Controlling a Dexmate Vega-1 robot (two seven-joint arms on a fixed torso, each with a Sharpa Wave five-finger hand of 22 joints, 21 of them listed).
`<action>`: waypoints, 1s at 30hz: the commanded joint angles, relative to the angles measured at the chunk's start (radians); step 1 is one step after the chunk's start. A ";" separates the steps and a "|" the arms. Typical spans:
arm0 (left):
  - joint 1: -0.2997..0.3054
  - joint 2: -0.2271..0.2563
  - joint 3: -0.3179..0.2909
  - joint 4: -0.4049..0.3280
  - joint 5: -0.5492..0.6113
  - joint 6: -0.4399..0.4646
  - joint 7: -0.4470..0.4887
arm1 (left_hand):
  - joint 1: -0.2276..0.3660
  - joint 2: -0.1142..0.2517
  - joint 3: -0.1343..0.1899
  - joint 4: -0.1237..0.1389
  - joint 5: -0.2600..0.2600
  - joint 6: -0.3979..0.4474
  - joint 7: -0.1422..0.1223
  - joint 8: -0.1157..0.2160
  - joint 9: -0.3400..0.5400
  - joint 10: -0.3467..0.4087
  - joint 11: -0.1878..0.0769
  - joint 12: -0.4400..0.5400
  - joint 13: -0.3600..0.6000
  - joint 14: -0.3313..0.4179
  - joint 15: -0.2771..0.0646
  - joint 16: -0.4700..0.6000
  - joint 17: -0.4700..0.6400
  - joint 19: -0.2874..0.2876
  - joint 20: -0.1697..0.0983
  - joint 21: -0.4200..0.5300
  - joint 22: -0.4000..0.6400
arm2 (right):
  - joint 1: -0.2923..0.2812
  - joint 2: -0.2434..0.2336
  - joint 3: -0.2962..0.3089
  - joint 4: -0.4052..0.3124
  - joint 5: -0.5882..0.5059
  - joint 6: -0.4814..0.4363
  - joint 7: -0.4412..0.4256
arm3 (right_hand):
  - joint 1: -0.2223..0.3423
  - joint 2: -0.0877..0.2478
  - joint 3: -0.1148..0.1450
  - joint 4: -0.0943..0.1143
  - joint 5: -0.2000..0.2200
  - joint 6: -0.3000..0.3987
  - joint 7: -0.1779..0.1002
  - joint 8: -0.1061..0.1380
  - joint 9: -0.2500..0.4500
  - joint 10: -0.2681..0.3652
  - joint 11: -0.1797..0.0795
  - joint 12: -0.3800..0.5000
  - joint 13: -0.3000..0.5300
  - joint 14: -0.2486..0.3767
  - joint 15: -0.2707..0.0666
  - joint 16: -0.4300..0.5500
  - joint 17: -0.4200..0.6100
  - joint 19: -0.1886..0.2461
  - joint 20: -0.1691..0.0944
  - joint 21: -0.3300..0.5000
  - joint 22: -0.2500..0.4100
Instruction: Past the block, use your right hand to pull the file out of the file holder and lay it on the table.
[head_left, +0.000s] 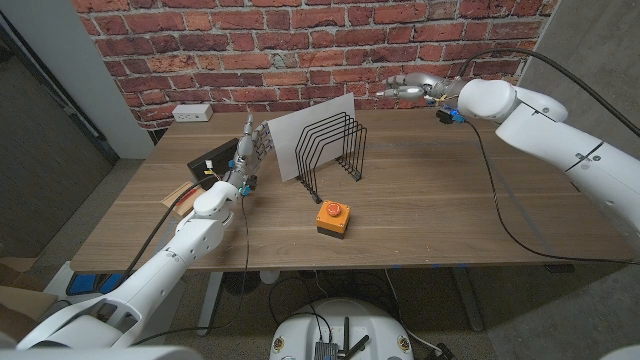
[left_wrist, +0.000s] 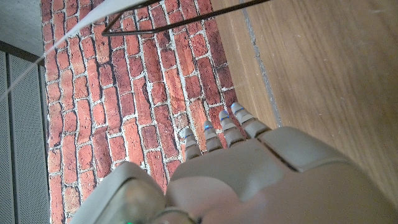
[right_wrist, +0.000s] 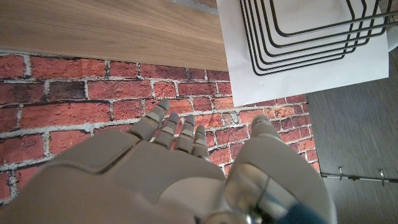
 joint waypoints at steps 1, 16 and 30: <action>-0.003 -0.002 0.002 0.005 0.002 -0.002 -0.001 | 0.001 0.011 -0.003 0.006 0.004 0.001 -0.005 0.006 0.002 -0.002 -0.009 0.008 0.001 0.009 -0.001 0.007 0.003 0.008 -0.001 0.007 0.006 | 0.123 0.009 -0.101 -0.040 -0.175 -0.110 0.156 | 0.021 -0.004 0.003 -0.018 -0.006 0.002 -0.010 0.006 0.002 0.013 -0.006 0.007 0.003 0.014 -0.027 0.005 -0.005 0.012 -0.016 0.010 0.003; -0.002 0.001 0.000 0.002 0.000 0.000 -0.002 | 0.001 0.011 -0.004 0.006 0.004 0.001 -0.005 0.006 0.002 -0.001 -0.006 0.008 0.001 0.009 -0.002 0.007 0.003 0.008 -0.001 0.007 0.006 | 0.243 0.084 -0.193 -0.019 -0.371 -0.144 0.289 | 0.080 -0.017 0.027 -0.083 -0.013 0.009 -0.022 0.013 0.007 0.027 -0.020 0.010 0.008 0.043 -0.023 0.013 -0.029 0.027 0.016 0.013 0.004; 0.002 0.000 0.001 -0.001 0.001 -0.001 0.001 | 0.001 0.011 -0.004 0.006 0.004 0.001 -0.005 0.006 0.001 -0.002 -0.007 0.007 0.001 0.009 -0.001 0.007 0.003 0.008 -0.001 0.007 0.006 | 0.249 0.114 -0.167 0.055 -0.396 0.067 0.277 | 0.151 -0.039 0.050 -0.135 -0.010 0.007 -0.027 0.019 0.012 0.027 -0.029 0.010 0.012 0.067 -0.029 0.018 -0.046 0.059 0.044 0.019 0.004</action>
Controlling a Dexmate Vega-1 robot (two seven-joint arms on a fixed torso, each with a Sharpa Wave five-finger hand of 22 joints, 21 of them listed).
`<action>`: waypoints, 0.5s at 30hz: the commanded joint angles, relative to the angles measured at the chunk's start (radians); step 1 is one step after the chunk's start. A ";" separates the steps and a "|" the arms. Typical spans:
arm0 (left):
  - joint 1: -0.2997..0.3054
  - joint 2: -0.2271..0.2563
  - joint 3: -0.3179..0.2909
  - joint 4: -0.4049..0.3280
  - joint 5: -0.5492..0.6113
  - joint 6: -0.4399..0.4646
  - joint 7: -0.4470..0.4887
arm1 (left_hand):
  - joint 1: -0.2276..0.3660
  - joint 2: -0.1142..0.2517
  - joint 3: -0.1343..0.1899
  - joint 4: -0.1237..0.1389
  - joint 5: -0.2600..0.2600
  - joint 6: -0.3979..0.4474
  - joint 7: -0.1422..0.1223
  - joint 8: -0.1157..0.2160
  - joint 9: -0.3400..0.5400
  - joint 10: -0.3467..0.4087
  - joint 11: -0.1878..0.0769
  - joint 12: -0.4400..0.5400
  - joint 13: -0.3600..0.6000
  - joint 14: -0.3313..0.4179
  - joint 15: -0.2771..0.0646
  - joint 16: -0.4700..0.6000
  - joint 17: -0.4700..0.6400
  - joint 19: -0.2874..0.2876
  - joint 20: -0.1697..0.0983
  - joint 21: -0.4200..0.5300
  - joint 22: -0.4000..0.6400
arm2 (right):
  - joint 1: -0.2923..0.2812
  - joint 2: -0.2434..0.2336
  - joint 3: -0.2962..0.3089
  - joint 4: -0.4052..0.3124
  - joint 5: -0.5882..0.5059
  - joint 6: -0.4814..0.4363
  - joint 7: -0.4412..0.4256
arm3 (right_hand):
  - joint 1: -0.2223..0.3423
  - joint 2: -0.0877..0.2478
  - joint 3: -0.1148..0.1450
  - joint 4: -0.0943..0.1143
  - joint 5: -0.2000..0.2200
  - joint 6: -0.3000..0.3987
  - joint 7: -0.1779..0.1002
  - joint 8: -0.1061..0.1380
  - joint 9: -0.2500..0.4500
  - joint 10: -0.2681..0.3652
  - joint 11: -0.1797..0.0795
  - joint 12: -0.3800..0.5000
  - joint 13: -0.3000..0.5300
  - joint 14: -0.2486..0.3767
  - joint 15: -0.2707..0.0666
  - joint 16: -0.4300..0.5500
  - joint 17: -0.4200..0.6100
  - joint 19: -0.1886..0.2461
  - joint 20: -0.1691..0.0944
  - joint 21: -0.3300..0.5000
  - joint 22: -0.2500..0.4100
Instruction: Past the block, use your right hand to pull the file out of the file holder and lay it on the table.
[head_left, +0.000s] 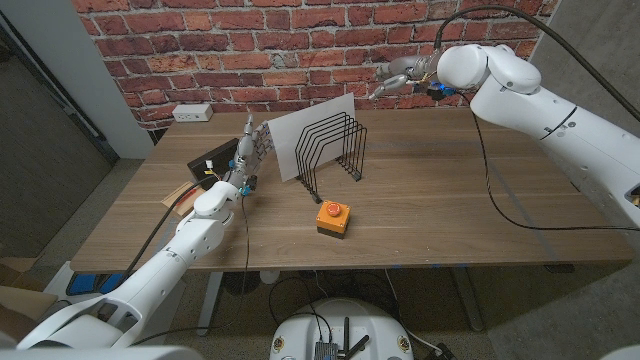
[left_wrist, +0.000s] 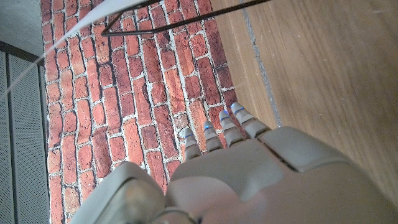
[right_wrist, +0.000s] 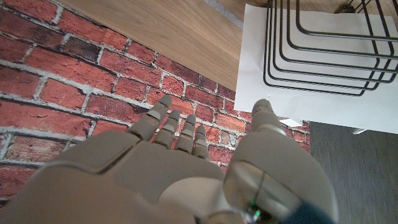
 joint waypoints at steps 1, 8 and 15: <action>0.001 -0.001 0.001 -0.001 0.001 -0.002 0.001 | 0.001 0.011 -0.004 0.006 0.004 0.001 -0.005 0.006 0.002 -0.002 -0.008 0.008 0.001 0.009 -0.001 0.007 0.003 0.008 -0.001 0.007 0.006 | 0.018 0.026 0.016 0.065 -0.026 0.172 0.002 | 0.035 -0.011 0.008 -0.018 0.004 0.020 0.001 0.012 0.004 0.007 0.003 0.010 0.006 0.016 -0.028 0.010 -0.004 0.032 0.018 0.010 0.001; -0.001 -0.005 0.004 0.005 0.004 -0.004 0.002 | 0.001 0.011 -0.005 0.006 0.004 0.001 -0.005 0.006 0.002 -0.001 -0.007 0.008 0.001 0.009 0.000 0.007 0.003 0.008 -0.002 0.007 0.006 | 0.016 0.034 0.041 0.106 -0.016 0.291 -0.011 | 0.079 -0.034 0.018 -0.027 0.009 0.040 0.004 0.021 0.007 0.021 0.007 0.015 0.009 0.043 -0.029 0.018 -0.009 0.059 0.024 0.013 0.001; -0.002 -0.004 0.002 0.005 0.002 -0.004 0.001 | 0.001 0.011 -0.005 0.006 0.003 0.000 -0.005 0.006 0.002 -0.002 -0.009 0.008 0.001 0.009 -0.001 0.007 0.003 0.008 -0.001 0.007 0.006 | 0.035 0.047 0.051 0.122 -0.018 0.354 0.020 | 0.105 -0.046 0.025 -0.029 0.011 0.047 0.001 0.025 0.008 0.030 0.005 0.017 0.010 0.049 -0.028 0.019 -0.010 0.069 0.028 0.012 0.001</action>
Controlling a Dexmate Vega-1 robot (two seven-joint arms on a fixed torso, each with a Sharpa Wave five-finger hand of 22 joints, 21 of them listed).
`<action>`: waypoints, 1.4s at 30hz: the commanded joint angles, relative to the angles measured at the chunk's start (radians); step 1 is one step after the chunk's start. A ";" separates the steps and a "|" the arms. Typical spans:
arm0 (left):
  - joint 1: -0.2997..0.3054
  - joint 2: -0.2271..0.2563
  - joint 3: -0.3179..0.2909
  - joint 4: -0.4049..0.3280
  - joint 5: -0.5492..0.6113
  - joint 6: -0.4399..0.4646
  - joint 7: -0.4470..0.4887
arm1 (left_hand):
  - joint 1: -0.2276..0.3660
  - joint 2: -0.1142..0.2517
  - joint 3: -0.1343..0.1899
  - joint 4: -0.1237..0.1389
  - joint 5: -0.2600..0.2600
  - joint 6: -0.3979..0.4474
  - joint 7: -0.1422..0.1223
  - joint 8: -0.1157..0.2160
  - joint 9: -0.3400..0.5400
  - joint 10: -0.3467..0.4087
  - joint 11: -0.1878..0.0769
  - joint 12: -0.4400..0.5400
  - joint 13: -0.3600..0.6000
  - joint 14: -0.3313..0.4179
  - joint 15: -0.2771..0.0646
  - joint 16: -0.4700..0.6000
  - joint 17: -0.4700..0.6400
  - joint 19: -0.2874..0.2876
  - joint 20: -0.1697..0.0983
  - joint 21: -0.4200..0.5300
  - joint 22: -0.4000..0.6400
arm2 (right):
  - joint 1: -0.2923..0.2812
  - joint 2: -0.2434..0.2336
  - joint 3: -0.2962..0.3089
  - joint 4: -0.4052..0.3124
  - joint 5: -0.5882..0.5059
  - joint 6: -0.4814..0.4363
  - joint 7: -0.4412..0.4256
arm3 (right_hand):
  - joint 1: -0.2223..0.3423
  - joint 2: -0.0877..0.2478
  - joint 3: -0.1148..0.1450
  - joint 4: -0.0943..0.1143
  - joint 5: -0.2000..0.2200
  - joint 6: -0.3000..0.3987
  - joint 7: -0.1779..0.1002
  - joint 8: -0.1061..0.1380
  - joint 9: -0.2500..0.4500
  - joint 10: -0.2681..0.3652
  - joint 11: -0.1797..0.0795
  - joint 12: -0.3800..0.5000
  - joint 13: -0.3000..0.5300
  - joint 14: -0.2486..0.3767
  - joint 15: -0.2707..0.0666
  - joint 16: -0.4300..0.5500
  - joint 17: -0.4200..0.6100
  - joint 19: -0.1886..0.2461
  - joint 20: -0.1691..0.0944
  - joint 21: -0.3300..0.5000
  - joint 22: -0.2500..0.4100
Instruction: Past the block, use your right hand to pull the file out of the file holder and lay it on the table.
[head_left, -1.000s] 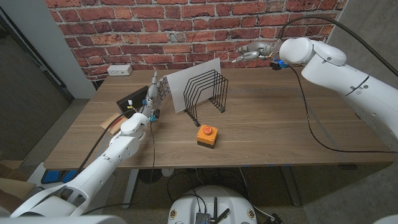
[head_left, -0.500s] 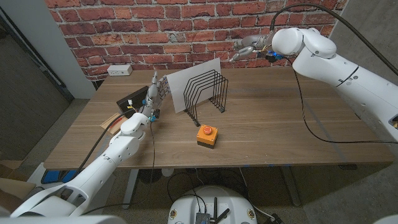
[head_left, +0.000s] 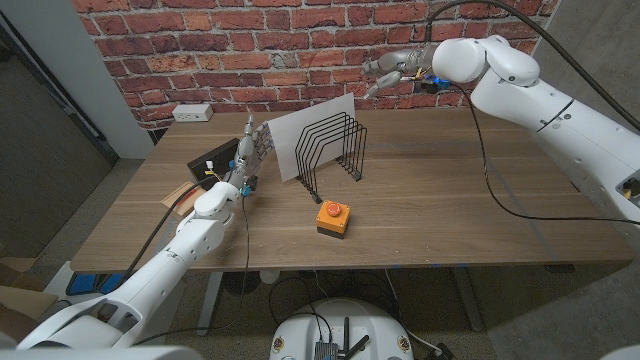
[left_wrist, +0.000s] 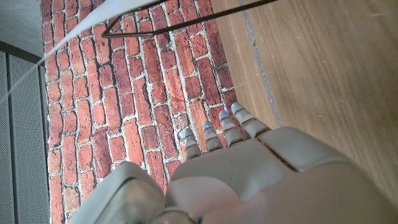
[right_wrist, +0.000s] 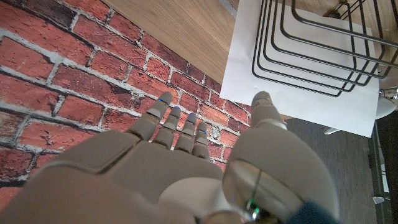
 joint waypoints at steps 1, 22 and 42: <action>-0.002 -0.001 0.001 0.004 0.000 -0.002 -0.001 | 0.001 0.011 -0.005 0.006 0.003 0.000 -0.005 0.006 0.001 -0.002 -0.009 0.008 0.001 0.009 -0.001 0.007 0.003 0.008 -0.001 0.007 0.006 | 0.023 0.023 0.023 0.046 0.001 0.150 0.029 | 0.026 -0.004 0.007 -0.004 0.007 0.008 -0.002 0.006 0.003 0.015 0.001 0.009 0.005 0.013 -0.027 0.003 0.001 0.011 0.006 0.004 0.001; -0.002 -0.004 0.003 0.005 0.002 -0.003 0.002 | 0.001 0.012 -0.006 0.006 0.003 0.000 -0.005 0.006 0.001 -0.002 -0.006 0.007 0.001 0.008 -0.001 0.007 0.003 0.008 -0.001 0.007 0.006 | 0.179 0.143 -0.052 0.221 0.007 0.291 0.209 | 0.152 -0.058 0.042 -0.005 0.035 0.020 -0.015 0.015 0.008 0.032 -0.004 0.013 0.013 0.036 -0.009 0.007 -0.001 0.033 0.078 -0.002 0.002; -0.002 -0.003 0.002 0.006 0.002 -0.003 0.001 | 0.001 0.012 -0.007 0.006 0.003 0.000 -0.005 0.006 0.001 -0.003 -0.008 0.007 0.001 0.008 0.000 0.006 0.003 0.008 -0.002 0.007 0.006 | 0.305 0.262 -0.143 0.382 -0.021 0.338 0.283 | 0.208 -0.071 0.057 0.005 0.046 0.050 -0.022 0.026 0.012 0.074 -0.014 0.028 0.024 0.080 -0.025 0.028 0.008 0.065 0.079 0.001 0.003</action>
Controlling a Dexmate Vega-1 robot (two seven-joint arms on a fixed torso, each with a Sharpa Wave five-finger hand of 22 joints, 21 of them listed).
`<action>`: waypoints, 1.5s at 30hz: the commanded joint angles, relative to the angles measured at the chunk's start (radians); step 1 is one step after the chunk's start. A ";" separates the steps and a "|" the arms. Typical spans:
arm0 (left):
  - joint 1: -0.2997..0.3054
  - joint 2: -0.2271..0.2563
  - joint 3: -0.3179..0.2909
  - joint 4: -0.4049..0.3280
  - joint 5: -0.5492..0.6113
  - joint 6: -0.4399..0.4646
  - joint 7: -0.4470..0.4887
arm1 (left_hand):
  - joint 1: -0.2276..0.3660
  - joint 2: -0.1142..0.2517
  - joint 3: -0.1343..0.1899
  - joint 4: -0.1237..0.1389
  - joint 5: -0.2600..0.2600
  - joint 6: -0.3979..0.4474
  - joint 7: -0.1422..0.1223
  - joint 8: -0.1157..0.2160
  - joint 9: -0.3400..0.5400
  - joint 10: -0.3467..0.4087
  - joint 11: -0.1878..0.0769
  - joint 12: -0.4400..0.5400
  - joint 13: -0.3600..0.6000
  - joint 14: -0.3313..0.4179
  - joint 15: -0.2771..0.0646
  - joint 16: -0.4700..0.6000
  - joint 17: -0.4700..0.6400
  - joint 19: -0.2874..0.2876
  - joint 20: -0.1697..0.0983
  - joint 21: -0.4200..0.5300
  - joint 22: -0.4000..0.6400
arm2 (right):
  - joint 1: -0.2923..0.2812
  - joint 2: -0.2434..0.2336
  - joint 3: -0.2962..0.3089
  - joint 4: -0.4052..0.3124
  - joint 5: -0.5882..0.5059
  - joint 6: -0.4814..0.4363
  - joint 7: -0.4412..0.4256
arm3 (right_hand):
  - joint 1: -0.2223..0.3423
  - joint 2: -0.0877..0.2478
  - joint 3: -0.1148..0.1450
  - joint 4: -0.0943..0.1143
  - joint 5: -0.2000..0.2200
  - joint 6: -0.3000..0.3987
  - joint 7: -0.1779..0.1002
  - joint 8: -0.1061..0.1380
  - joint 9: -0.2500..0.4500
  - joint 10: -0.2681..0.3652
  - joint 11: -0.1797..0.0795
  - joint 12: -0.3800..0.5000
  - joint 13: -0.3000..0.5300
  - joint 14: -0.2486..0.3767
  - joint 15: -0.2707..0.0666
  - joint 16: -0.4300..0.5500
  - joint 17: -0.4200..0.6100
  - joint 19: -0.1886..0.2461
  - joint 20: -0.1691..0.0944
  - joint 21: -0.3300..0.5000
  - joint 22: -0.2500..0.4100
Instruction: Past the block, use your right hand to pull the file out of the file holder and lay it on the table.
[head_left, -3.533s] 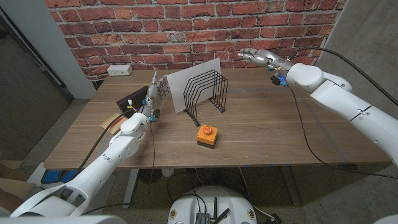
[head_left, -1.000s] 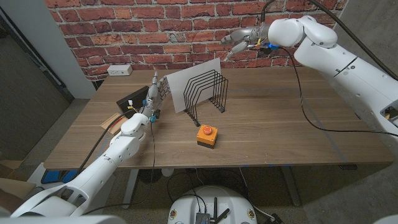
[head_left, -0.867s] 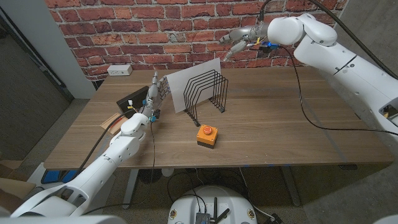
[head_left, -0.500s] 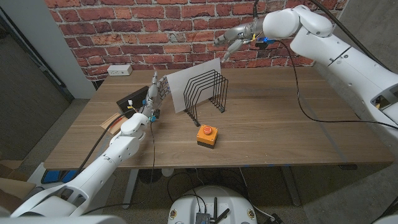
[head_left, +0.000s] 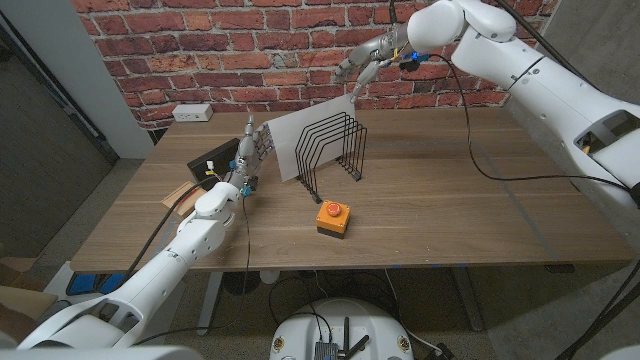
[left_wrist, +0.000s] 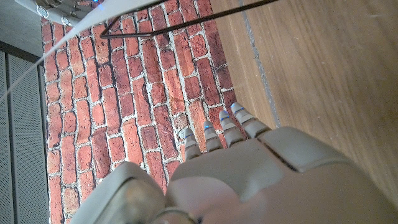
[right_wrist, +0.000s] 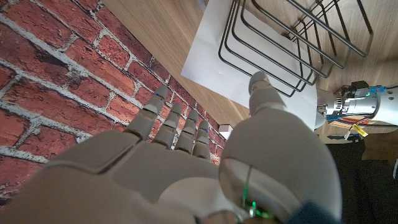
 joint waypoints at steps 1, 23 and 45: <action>0.000 0.000 0.000 0.001 0.000 0.000 0.000 | 0.001 0.012 -0.003 0.002 0.003 0.000 -0.005 0.006 0.004 -0.002 -0.008 0.007 0.001 0.008 0.000 0.006 0.003 0.008 -0.002 0.007 0.006 | 0.078 0.072 -0.054 0.103 -0.014 0.037 0.044 | 0.025 0.000 0.012 0.002 0.008 0.015 -0.004 0.008 0.003 0.023 -0.004 0.010 0.006 0.025 -0.023 0.014 0.006 0.019 -0.003 0.002 0.003; 0.000 0.000 0.000 -0.001 0.000 0.001 0.000 | 0.001 0.012 -0.003 0.002 0.003 0.000 -0.005 0.006 0.004 -0.002 -0.007 0.008 0.001 0.007 -0.002 0.006 0.003 0.008 -0.002 0.007 0.006 | 0.152 0.157 -0.136 0.212 -0.035 0.032 0.094 | 0.064 -0.017 0.015 0.008 0.002 0.058 -0.004 0.015 -0.001 0.081 -0.021 0.019 0.003 0.084 -0.056 0.035 0.006 0.033 -0.031 -0.002 0.004; 0.001 0.000 0.000 -0.001 0.000 0.001 0.001 | 0.001 0.013 -0.004 0.003 0.002 0.000 -0.006 0.006 0.004 -0.002 -0.007 0.007 0.001 0.009 -0.001 0.007 0.003 0.008 -0.001 0.007 0.006 | 0.177 0.208 -0.189 0.280 -0.077 0.070 0.046 | 0.080 -0.025 -0.003 0.024 -0.037 0.194 -0.021 0.035 -0.009 0.200 -0.046 0.026 -0.014 0.183 -0.116 0.058 -0.008 0.071 -0.089 0.000 0.003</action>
